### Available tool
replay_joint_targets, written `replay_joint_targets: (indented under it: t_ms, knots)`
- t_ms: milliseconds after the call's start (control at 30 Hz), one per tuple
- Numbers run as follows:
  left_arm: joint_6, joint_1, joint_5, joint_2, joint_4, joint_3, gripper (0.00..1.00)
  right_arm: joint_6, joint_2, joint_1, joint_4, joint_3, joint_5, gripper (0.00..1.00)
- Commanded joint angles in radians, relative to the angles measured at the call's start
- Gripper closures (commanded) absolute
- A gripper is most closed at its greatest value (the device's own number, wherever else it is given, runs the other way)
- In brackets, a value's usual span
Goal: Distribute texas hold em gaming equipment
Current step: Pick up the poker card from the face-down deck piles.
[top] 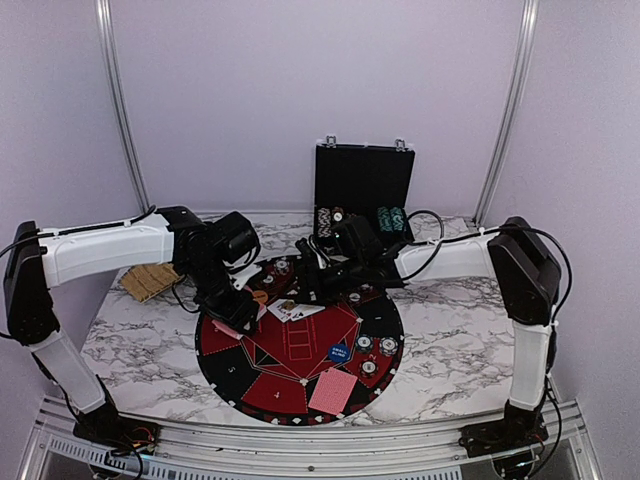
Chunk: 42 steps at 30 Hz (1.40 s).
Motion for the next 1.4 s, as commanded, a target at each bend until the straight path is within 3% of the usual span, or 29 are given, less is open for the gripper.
replay_joint_targets:
  t_ms: [0,400,1367]
  knots:
    - [0.015,-0.015,0.007,-0.011,-0.003,0.021,0.59,0.089,-0.026,-0.015,0.124,-0.011,-0.156,0.29]
    - [0.021,-0.037,0.01,-0.007,-0.013,0.046,0.59,0.166,0.017,0.009,0.236,-0.026,-0.298,0.24]
    - [0.018,-0.051,0.004,-0.005,-0.021,0.066,0.59,0.343,0.136,0.085,0.404,0.048,-0.34,0.21]
